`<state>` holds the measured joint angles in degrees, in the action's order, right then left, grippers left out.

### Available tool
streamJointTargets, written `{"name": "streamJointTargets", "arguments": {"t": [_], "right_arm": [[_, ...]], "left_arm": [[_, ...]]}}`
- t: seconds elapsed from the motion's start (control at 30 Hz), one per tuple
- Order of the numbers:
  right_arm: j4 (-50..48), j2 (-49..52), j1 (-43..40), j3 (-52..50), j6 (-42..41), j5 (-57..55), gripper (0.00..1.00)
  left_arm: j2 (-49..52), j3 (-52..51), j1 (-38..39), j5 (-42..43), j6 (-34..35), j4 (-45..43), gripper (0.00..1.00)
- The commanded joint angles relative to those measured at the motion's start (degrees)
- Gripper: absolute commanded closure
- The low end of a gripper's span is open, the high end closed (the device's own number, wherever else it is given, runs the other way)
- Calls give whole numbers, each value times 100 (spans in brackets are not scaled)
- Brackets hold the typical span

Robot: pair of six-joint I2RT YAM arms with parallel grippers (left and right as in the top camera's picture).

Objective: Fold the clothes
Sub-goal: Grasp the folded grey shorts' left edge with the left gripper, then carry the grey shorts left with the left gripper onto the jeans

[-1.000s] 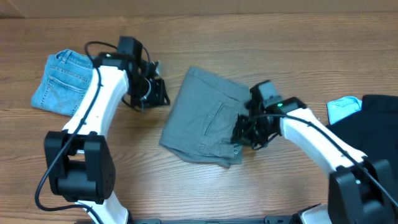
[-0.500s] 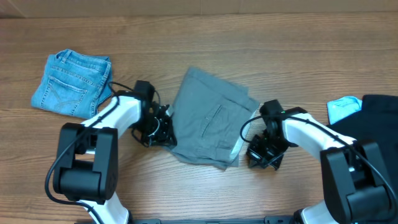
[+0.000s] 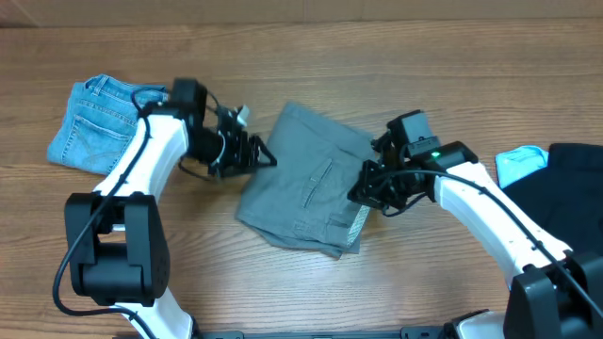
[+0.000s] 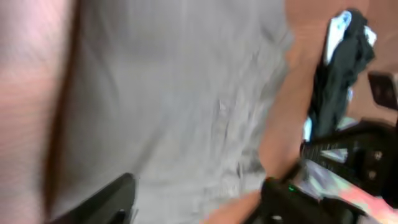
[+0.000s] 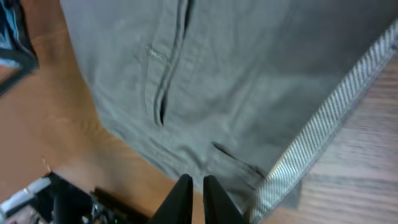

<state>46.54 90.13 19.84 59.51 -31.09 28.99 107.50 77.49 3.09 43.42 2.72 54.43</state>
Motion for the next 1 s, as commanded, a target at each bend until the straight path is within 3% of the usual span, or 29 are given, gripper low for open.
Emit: {"name": "streamJointTargets", "arguments": {"t": [0.0, 0.07, 0.33, 0.57, 0.77, 0.83, 0.97], "right_arm": [[-212, 254, 192, -131, -815, -529, 88], [-308, 568, 278, -240, -1250, -625, 88], [-356, 1558, 304, -299, -1440, -706, 89], [-295, 1641, 304, -299, -1458, -713, 89], [-295, 1641, 304, -299, -1458, -715, 89], [-297, 1641, 304, -299, -1458, -715, 89], [-275, 1641, 304, -299, -1458, -710, 89]], "left_arm": [[-109, 321, -87, -1209, -7, -339, 20], [-17, 319, -87, -1832, -17, -522, 11], [363, 299, -46, -1805, -225, -376, 10], [1416, 273, 55, -485, -398, -986, 13], [1993, 273, 616, -398, -581, -1198, 17], [2063, 273, 831, -647, -597, -1202, 25], [2079, 271, 1082, -973, -595, -1137, 60]]}}
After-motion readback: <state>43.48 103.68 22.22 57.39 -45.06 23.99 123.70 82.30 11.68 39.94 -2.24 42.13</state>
